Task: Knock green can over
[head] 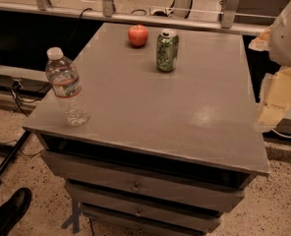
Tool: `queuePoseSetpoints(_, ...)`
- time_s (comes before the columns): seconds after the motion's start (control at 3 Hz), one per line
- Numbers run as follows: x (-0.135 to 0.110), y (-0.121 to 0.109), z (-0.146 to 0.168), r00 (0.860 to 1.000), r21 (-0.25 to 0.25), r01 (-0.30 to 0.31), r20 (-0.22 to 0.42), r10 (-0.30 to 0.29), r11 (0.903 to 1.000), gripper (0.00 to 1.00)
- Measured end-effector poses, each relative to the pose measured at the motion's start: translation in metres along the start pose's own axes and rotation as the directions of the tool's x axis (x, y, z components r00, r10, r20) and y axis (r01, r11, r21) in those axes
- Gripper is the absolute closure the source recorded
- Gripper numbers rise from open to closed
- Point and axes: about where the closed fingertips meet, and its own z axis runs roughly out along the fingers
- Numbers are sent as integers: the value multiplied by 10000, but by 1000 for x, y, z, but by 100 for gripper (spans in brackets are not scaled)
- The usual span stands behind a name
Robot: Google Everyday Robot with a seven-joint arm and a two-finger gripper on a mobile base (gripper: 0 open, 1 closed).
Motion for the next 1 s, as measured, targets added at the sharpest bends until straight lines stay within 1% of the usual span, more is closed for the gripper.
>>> queuePoseSetpoints(0.33,0,0,0,10000,2,0,1,0,10000,0)
queuePoseSetpoints(0.67,-4,-13,11,9977,141,-109,670,99,9998,0)
queuePoseSetpoints(1.0,-6,-48,44,9794,260,-710,1911,647,9971,0)
